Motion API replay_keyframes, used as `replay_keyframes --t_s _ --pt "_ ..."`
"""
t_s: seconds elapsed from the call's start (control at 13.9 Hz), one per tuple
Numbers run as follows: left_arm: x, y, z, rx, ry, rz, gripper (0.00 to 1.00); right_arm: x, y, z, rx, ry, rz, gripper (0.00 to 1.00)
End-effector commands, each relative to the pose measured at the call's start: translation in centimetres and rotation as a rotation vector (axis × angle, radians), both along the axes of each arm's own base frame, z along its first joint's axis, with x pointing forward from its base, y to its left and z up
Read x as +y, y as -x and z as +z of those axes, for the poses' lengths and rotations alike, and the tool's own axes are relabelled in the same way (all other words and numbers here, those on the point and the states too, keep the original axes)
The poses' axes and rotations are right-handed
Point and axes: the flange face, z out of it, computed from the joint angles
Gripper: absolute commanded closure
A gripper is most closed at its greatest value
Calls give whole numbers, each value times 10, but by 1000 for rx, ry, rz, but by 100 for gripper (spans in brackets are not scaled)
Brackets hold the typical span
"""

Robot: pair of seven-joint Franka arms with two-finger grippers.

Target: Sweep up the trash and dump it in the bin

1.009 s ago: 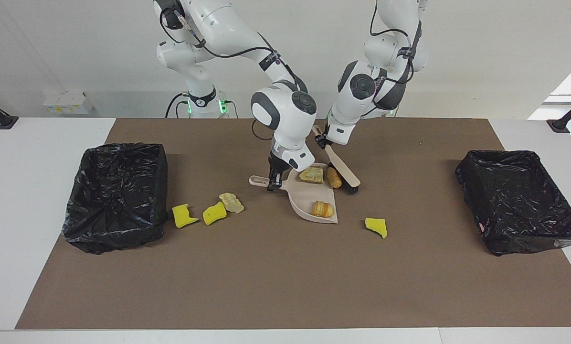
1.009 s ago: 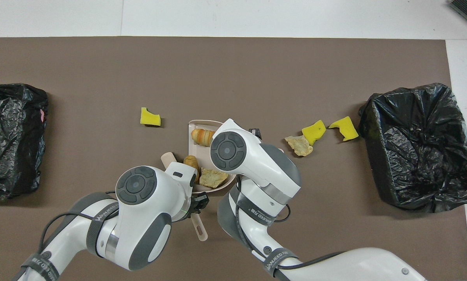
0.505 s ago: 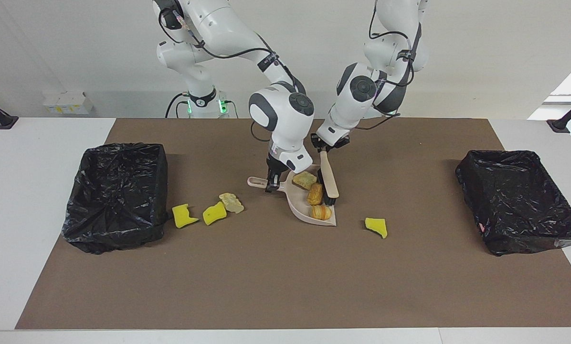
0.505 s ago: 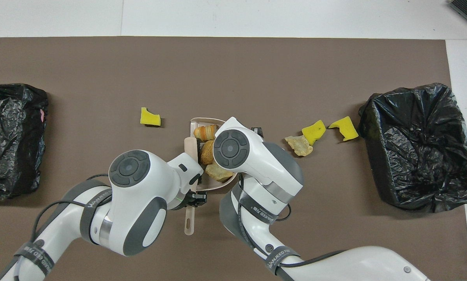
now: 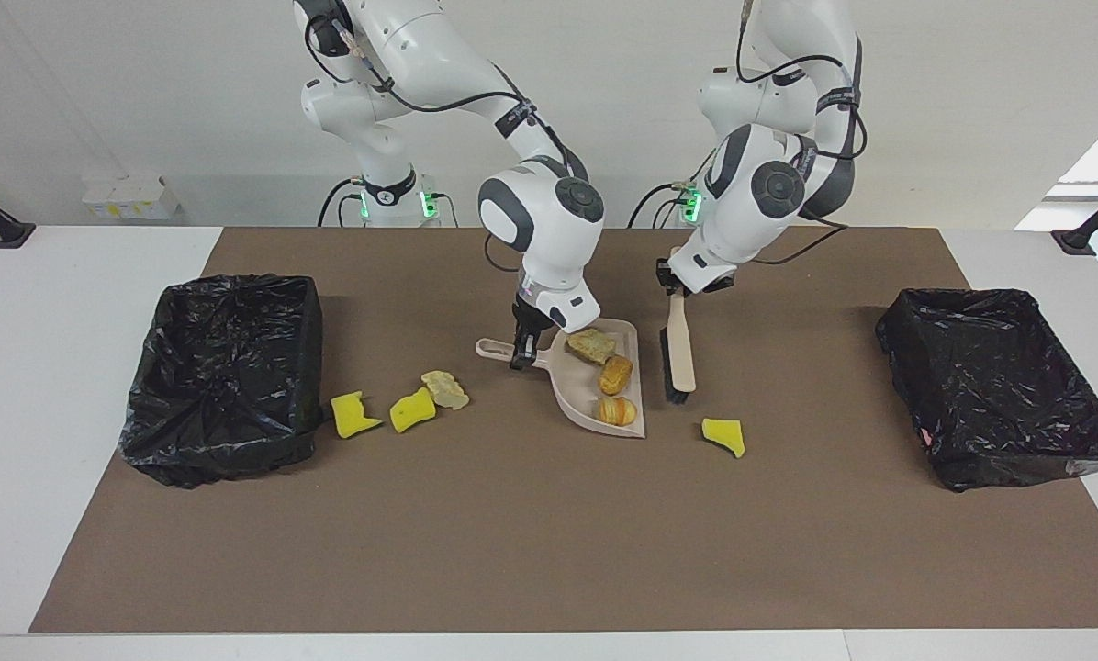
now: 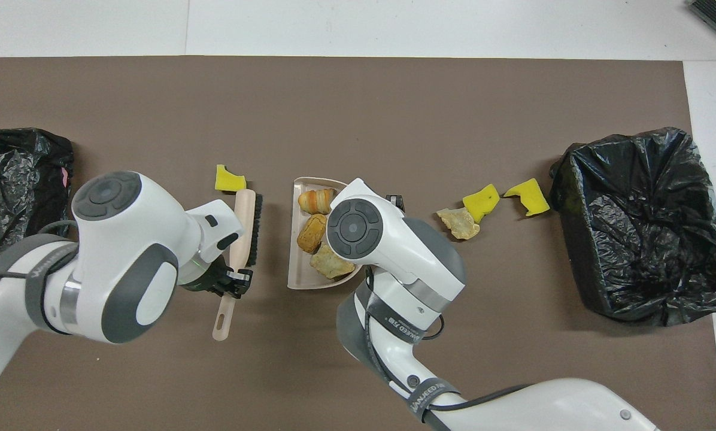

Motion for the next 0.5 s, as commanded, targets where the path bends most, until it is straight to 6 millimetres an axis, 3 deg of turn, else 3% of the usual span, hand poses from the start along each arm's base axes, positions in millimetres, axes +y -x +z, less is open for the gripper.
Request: replay_keyframes --t_s 0.0,0.22,0.43 --pt "40 -35 -3 -26 -67 -61 100 -5 1 10 -33 10 -28 100" --pt "126 -64 -5 -72 -100 -191 100 -8 6 16 -12 48 -36 100" --pt "148 -87 -24 -121 -147 -284 100 -4 13 19 -28 78 -41 100"
